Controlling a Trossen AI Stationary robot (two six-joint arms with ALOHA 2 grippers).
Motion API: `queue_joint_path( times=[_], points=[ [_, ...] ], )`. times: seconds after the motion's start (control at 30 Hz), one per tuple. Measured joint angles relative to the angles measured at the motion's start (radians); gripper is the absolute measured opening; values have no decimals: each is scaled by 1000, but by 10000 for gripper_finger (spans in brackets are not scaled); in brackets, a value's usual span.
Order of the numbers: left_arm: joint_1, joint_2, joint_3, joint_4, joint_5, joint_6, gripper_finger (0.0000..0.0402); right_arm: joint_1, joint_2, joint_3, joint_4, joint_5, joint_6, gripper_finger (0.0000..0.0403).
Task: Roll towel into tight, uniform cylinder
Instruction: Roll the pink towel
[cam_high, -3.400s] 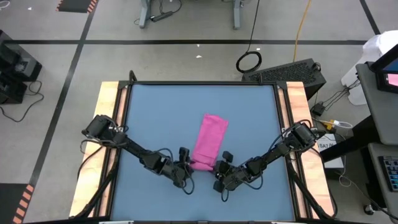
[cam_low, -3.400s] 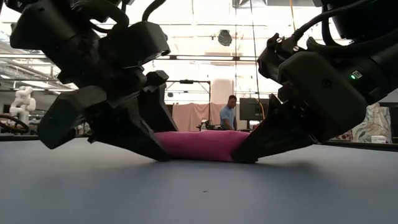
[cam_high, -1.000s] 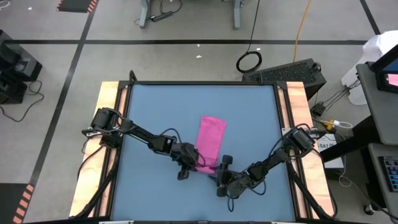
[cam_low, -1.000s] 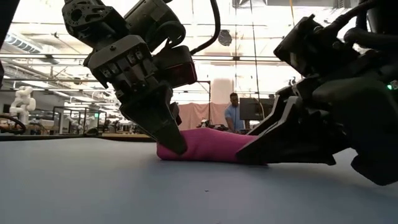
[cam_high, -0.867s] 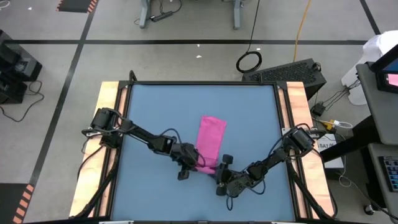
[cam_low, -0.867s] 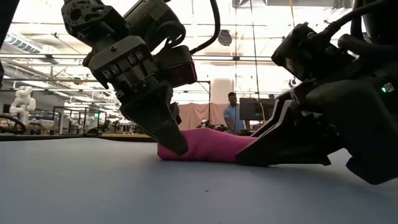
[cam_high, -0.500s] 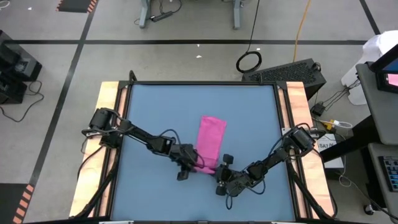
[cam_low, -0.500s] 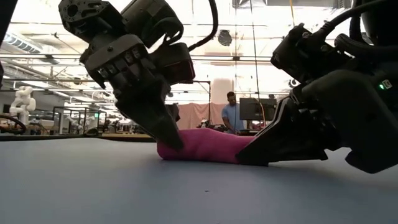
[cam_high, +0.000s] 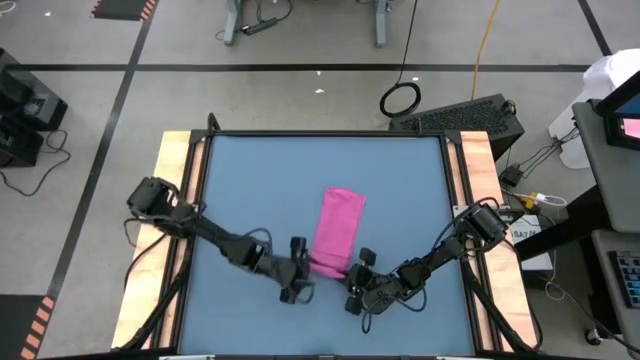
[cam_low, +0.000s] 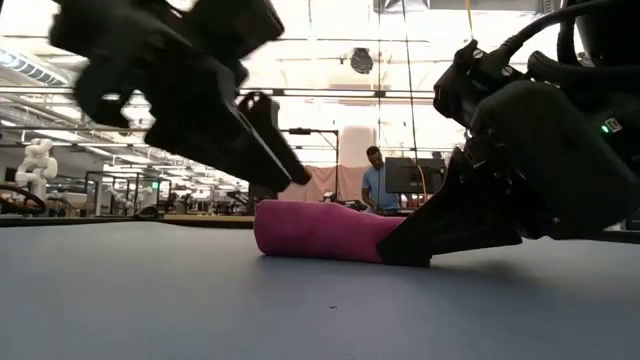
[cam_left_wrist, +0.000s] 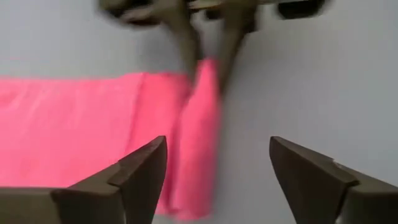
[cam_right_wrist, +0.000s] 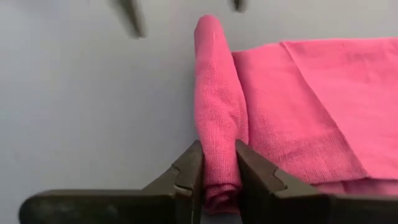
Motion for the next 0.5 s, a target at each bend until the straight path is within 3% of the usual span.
queue_joint_path(
  times=[0.13, 0.3, 0.5],
  points=[
    [-83, 29, 0, 39, -108, 106, 288, -3, 0, 0, -1, -4, 49, 66],
    [-104, 80, 0, 27, -247, 173, 288, -11, 1, 0, 6, -35, 52, 66],
    [-83, 125, 0, 33, -286, 225, 277, -12, 2, -1, 6, -41, 52, 66]
  ],
)
